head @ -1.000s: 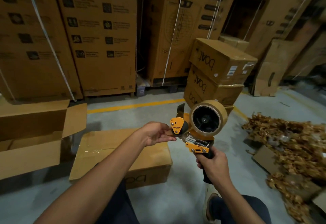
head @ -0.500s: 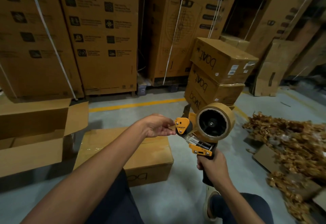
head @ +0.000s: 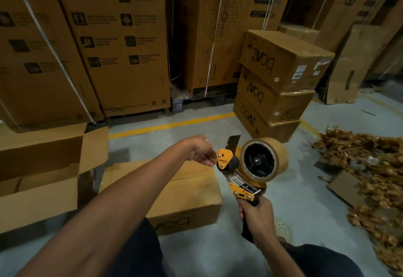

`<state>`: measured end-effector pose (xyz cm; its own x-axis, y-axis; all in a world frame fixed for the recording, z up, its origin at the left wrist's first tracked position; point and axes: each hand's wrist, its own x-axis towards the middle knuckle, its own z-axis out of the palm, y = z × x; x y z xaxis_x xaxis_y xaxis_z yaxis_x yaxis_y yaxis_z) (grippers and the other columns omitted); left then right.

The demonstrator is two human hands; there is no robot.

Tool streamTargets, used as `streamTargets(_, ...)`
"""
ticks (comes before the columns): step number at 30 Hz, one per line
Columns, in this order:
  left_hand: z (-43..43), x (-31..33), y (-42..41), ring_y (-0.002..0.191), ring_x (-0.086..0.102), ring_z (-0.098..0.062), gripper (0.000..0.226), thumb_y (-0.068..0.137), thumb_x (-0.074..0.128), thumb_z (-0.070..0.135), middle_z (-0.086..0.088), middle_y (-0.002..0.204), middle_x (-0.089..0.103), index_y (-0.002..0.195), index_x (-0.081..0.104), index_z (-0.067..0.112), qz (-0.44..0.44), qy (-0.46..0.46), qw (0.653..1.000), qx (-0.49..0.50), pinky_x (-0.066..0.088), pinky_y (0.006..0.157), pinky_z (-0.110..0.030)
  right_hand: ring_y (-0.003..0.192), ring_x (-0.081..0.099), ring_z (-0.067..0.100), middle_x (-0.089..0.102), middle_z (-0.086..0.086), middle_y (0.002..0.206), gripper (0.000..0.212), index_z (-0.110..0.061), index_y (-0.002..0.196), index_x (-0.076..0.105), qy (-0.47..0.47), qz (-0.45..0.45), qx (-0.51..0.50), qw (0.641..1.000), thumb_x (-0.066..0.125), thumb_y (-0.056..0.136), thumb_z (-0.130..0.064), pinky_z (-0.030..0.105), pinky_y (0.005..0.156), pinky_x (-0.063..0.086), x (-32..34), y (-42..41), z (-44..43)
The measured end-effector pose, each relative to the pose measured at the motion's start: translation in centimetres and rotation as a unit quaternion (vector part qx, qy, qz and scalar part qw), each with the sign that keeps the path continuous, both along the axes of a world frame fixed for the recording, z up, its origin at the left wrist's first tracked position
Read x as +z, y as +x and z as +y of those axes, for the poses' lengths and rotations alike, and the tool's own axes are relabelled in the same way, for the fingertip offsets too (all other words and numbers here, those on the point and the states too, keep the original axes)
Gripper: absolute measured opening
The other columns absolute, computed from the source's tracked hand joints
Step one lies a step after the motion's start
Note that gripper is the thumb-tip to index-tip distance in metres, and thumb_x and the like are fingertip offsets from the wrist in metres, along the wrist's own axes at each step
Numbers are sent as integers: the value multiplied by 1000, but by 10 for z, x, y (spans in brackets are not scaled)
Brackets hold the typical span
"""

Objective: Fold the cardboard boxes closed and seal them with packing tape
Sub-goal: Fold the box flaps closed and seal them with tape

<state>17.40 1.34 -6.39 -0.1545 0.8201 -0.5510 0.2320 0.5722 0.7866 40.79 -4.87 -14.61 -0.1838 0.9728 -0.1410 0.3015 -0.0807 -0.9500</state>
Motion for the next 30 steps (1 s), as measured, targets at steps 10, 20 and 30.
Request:
streamTargets(10, 114, -96, -23, 43, 62, -12, 8, 96, 57, -2, -16, 72, 64, 99, 63, -6, 62, -109, 990, -68, 48, 41, -19, 46, 54, 21, 59, 12, 52, 22, -7, 64, 61, -95, 12, -69, 993, 70, 81, -19, 41, 55, 45, -78, -33, 64)
streamTargets(20, 224, -197, -74, 51, 62, -14, 17, 89, 68, 1, -17, 81, 69, 104, 68, -8, 113, -130, 978, -113, 53, 60, -25, 46, 47, 20, 50, 1, 46, 19, -17, 56, 54, -131, -11, -75, 988, 60, 73, -21, 36, 52, 38, -163, -71, 142)
streamTargets(30, 292, -271, -114, 50, 63, -19, 19, 88, 73, 8, -18, 63, 66, 91, 68, -10, 166, -104, 970, -147, 57, 54, -27, 51, 54, 20, 58, 3, 49, 34, -15, 58, 63, -170, -40, -86, 981, 64, 83, -38, 29, 52, 38, -229, -89, 184)
